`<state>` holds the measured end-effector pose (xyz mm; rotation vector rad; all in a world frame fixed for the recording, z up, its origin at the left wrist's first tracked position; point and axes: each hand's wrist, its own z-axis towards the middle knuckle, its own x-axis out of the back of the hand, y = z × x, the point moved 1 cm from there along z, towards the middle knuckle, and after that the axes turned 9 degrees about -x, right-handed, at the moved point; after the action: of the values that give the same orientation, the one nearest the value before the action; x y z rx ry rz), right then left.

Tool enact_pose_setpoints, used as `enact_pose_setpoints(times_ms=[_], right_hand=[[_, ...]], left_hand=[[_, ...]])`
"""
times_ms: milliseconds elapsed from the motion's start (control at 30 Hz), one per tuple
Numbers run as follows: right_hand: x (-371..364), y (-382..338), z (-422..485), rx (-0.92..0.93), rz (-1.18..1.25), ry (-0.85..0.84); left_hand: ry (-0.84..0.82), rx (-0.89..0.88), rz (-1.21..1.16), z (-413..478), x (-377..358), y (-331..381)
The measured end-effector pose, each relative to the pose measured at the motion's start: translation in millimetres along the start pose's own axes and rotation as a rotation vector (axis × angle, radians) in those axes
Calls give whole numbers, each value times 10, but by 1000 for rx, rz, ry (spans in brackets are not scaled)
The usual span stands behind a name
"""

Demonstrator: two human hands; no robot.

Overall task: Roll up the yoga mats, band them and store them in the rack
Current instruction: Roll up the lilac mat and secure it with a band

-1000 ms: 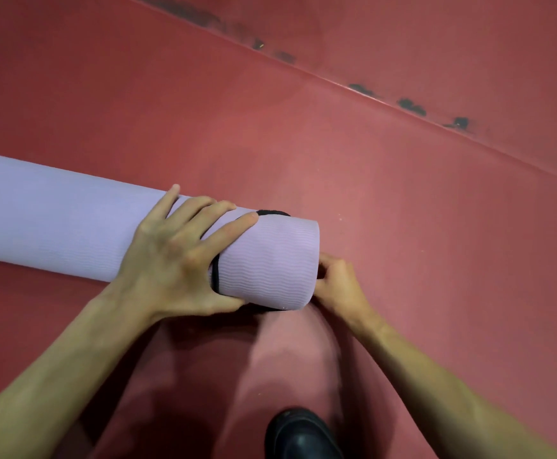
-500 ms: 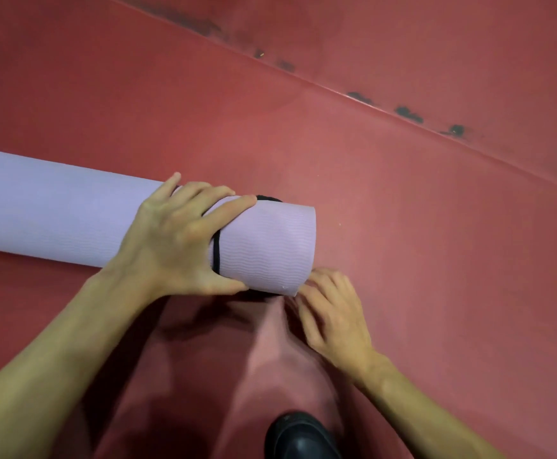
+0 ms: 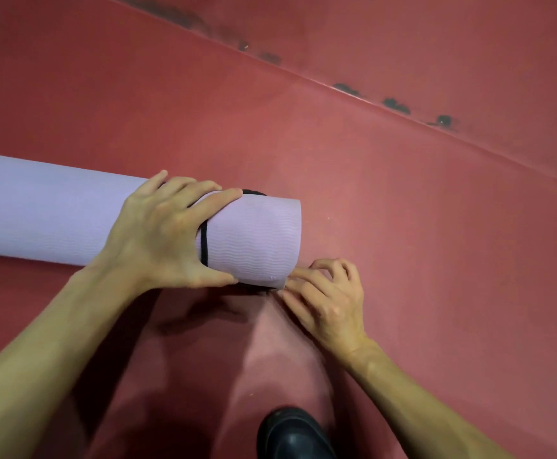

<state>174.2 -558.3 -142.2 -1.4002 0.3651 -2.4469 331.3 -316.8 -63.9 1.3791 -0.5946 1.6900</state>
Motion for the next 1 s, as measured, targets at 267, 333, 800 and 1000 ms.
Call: enact_pose_setpoints(times_ms=[267, 333, 800, 1000], right_hand=[[36, -219, -335, 83, -91, -279], [-35, -281, -329, 75, -127, -337], [-153, -358, -147, -228, -73, -454], [-165, -295, -184, -279, -38, -562]], left_hand=[[-5, 8, 46, 70, -46, 5], [-14, 9, 48, 97, -29, -2], [49, 79, 41, 189, -140, 13], [-35, 70, 102, 79, -333, 43]])
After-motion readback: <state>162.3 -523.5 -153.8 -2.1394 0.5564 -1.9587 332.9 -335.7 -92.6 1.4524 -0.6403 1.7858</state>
